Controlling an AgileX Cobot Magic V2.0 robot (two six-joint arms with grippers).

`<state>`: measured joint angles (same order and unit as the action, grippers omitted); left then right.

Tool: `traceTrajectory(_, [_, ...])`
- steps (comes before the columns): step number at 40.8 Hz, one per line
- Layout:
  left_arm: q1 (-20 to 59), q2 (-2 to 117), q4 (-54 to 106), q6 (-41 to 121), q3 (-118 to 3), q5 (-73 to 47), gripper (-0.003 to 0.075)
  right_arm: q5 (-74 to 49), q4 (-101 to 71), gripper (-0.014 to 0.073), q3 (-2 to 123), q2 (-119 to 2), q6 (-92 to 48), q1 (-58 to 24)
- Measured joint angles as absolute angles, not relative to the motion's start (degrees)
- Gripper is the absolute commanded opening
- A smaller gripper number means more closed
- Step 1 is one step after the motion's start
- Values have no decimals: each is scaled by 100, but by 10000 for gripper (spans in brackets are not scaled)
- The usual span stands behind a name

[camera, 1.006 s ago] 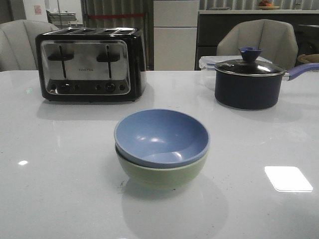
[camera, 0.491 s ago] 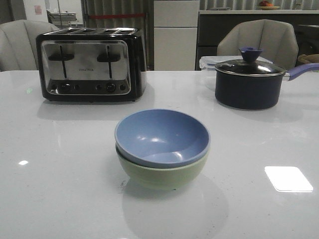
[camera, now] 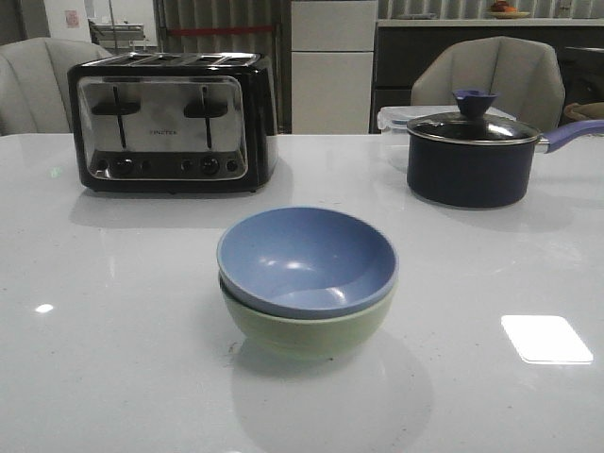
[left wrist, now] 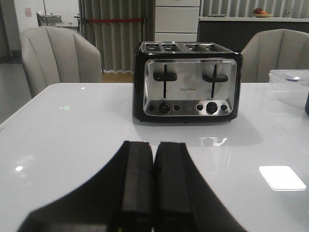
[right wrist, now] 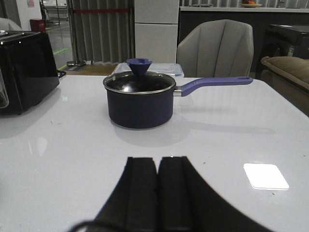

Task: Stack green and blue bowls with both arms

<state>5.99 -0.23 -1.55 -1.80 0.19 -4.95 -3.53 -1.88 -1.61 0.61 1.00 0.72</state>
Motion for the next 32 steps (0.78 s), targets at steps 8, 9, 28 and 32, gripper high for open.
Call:
traceTrajectory(8, [599, -23, -155, -180, 19, -495, 93, -318, 0, 57, -161, 63, 350, 72])
traceTrajectory(9, [599, -23, -155, -180, 19, -495, 93, -318, 0, 57, -161, 63, 361, 72])
traceTrajectory(28, [599, -23, -155, -180, 19, -495, 93, -318, 0, 57, -161, 63, 374, 72])
traceTrajectory(32, [599, -23, -155, -180, 19, -495, 93, -318, 0, 57, -161, 63, 374, 72])
